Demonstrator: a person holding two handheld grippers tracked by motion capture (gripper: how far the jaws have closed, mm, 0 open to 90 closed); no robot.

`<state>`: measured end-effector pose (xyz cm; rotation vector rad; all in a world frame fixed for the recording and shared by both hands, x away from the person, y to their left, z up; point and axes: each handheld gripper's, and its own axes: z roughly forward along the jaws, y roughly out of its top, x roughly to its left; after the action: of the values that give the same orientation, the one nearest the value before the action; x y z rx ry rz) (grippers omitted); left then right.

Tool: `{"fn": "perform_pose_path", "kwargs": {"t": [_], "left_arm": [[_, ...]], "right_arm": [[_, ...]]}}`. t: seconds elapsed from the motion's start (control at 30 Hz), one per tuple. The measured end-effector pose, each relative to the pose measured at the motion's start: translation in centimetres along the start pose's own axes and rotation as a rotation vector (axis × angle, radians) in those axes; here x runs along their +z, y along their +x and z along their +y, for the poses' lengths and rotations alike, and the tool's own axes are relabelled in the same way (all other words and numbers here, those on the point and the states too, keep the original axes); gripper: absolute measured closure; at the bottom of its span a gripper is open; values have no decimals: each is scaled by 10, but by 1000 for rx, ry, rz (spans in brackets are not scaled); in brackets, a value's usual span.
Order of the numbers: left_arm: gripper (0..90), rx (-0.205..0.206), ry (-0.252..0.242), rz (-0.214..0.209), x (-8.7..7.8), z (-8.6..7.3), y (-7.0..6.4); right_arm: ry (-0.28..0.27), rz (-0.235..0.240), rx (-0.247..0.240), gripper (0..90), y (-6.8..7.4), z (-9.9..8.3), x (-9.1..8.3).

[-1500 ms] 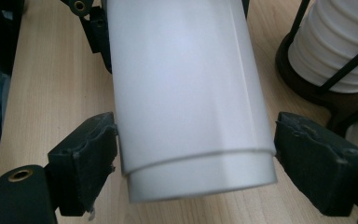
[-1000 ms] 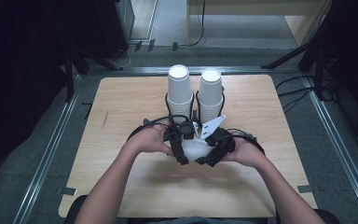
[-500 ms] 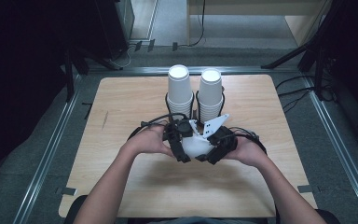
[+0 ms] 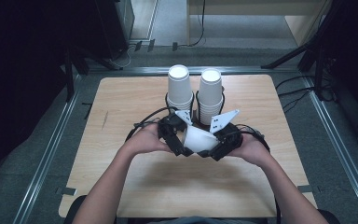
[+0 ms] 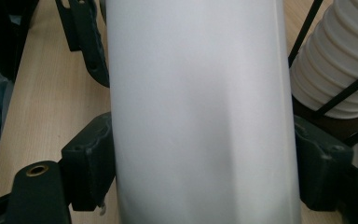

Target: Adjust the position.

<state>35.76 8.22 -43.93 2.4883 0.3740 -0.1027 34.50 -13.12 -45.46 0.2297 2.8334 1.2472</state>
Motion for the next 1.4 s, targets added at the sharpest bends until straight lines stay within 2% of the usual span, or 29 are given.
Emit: {"fn": "perform_pose_path", "kwargs": {"t": [0.1,0.23,0.3,0.43,0.5,0.53,0.6,0.63,0.8,0.93,0.97,1.0,1.07,1.1,1.17,1.27,1.33,1.4], "left_arm": [[0,-4,-34,-12,-2,-2,-1],[0,-27,-68,-49,-1,-4,-1],[0,-25,-72,-57,0,-3,-1],[0,-50,-98,-79,-1,-3,0],[0,-49,-99,-79,-1,-3,0],[17,-48,-106,-95,-1,-4,1],[59,-26,-107,-90,-2,-4,-1],[68,-13,-106,-87,-3,-4,-1],[91,-24,-92,-100,-2,-4,0],[102,-19,-60,-98,0,-2,-1],[102,5,-46,-73,-2,-2,-3],[102,5,-46,-73,-2,-2,-3],[102,9,-30,-70,-6,-1,-5],[102,9,-30,-70,-6,-1,-5],[102,11,-18,-60,-9,-1,-5],[102,2,-16,-62,-14,-4,-2],[102,7,-15,-45,-17,-4,-2],[102,16,14,-23,-21,-4,-1]], "right_arm": [[-11,2,-1,198,1,0,-2],[-33,10,-1,198,1,1,-4],[-38,10,-4,198,2,1,-5],[-55,22,-4,198,3,2,-5],[-60,28,-9,198,3,3,-5],[-63,30,-18,197,3,3,-4],[-59,31,-14,198,3,3,-4],[-56,33,-20,199,3,3,-3],[-44,32,-18,203,4,2,-2],[-20,43,-7,202,4,2,1],[-19,45,3,199,4,1,1],[-14,44,11,186,4,0,2],[-2,89,45,138,3,-2,5],[-2,89,45,138,3,-2,5],[32,89,53,141,3,-4,8],[36,79,50,140,3,-3,8],[35,83,53,140,3,-3,8],[33,71,81,139,2,-3,7]]}}
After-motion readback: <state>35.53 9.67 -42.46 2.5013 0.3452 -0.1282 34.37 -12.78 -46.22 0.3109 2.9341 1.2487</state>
